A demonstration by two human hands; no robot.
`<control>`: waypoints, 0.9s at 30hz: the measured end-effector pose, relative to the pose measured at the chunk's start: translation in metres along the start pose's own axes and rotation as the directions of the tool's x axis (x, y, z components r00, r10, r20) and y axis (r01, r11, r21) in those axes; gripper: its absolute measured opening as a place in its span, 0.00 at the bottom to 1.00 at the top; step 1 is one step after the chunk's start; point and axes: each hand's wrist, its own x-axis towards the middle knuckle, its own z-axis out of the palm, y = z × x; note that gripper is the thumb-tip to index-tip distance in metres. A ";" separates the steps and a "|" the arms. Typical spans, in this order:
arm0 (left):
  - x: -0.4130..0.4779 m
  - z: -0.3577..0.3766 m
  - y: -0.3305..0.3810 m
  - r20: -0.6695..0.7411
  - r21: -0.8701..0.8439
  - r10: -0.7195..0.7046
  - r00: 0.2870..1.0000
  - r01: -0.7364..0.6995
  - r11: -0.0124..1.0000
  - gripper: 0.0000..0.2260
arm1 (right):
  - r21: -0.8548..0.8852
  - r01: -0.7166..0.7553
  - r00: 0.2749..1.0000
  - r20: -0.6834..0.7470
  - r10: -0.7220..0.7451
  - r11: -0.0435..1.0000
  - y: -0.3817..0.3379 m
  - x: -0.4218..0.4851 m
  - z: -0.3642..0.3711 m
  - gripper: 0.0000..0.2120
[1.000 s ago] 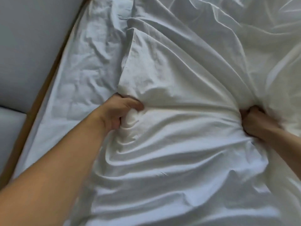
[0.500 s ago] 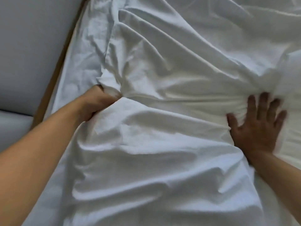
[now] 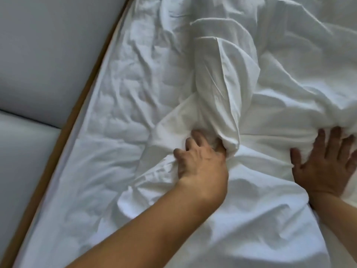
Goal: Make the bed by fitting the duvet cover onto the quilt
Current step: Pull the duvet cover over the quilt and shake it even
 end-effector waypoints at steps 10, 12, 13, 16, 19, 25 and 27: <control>-0.011 -0.002 -0.050 -0.082 -0.371 -0.086 0.993 0.050 0.927 0.35 | 0.050 -0.030 1.000 0.010 0.029 0.998 0.000 0.000 0.001 0.33; 0.000 0.000 -0.087 -0.030 -0.662 -0.214 0.976 0.140 0.736 0.22 | 0.048 -0.037 0.999 0.014 0.036 0.998 -0.001 -0.001 0.001 0.33; 0.005 0.004 -0.108 -0.011 -0.768 -0.281 0.960 0.172 0.616 0.16 | 0.048 -0.035 0.999 0.016 0.034 0.998 -0.001 -0.001 0.001 0.33; 0.015 0.022 -0.159 0.116 -0.920 -0.435 0.893 0.261 0.292 0.05 | 0.045 -0.016 1.000 0.017 0.015 0.999 -0.001 0.000 0.000 0.33; 0.027 0.044 -0.167 0.155 -0.913 -0.431 0.889 0.295 0.282 0.10 | 0.037 0.006 1.000 -0.001 -0.006 0.999 0.001 -0.001 0.001 0.33; -0.010 0.058 -0.176 0.497 -0.865 0.032 0.867 0.498 -0.060 0.30 | 0.046 0.004 1.000 0.027 -0.006 0.999 0.005 0.001 0.007 0.34; -0.037 0.071 -0.186 0.525 -0.835 0.240 0.817 0.549 -0.043 0.34 | 0.055 0.012 0.998 0.061 -0.015 0.998 0.007 0.003 0.006 0.34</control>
